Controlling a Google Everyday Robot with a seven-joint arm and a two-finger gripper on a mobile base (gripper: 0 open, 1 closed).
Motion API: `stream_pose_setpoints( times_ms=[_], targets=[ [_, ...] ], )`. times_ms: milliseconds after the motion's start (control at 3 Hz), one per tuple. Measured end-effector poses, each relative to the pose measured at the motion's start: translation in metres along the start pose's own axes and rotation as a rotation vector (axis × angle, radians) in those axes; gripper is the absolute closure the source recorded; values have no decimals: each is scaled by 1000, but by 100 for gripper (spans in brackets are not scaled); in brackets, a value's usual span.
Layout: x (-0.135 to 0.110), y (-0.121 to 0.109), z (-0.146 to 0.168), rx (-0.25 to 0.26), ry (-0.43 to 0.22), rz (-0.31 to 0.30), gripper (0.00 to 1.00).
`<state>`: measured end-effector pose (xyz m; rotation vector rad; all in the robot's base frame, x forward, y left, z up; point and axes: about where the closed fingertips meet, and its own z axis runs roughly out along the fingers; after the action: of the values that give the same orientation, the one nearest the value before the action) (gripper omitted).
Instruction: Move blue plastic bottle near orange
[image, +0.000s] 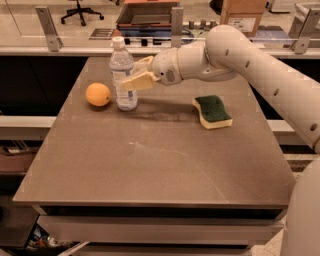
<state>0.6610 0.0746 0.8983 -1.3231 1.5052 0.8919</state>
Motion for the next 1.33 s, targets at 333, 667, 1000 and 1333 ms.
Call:
stream_pose_setpoints(
  times_ms=[333, 667, 1000, 1333],
  targets=[
    [0, 1, 3, -5, 0, 0, 13],
    [-1, 3, 6, -10, -1, -1, 0],
    [-1, 3, 6, -10, -1, -1, 0],
    [-10, -7, -21, 49, 23, -20, 0]
  ],
)
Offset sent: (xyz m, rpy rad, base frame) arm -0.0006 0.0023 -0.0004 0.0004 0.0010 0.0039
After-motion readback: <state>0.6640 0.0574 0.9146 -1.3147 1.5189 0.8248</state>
